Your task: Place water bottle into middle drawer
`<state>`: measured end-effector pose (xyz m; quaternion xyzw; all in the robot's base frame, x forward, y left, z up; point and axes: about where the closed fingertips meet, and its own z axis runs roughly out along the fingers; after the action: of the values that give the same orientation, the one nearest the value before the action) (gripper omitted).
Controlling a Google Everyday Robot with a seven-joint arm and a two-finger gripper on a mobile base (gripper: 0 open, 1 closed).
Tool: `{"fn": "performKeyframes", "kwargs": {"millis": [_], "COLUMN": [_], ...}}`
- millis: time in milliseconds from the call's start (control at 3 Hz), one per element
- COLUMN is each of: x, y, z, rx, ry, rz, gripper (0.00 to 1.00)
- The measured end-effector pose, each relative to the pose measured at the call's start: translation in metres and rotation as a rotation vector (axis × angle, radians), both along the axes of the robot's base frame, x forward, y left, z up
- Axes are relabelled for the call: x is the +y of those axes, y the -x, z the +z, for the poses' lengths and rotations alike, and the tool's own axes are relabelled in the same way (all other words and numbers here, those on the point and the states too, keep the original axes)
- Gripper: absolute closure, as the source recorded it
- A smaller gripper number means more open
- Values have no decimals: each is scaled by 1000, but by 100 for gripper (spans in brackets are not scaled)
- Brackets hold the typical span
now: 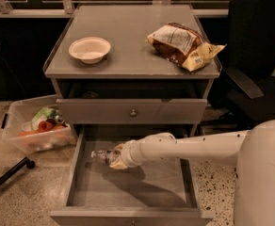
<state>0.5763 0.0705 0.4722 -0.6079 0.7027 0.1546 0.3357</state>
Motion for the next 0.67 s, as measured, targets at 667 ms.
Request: {"fn": "performKeyframes", "kwargs": {"millis": [667], "x": [5], "y": [-7], "z": [-26], "rx": [-55], "ry": [2], "rz": [78], "gripper": [100]}}
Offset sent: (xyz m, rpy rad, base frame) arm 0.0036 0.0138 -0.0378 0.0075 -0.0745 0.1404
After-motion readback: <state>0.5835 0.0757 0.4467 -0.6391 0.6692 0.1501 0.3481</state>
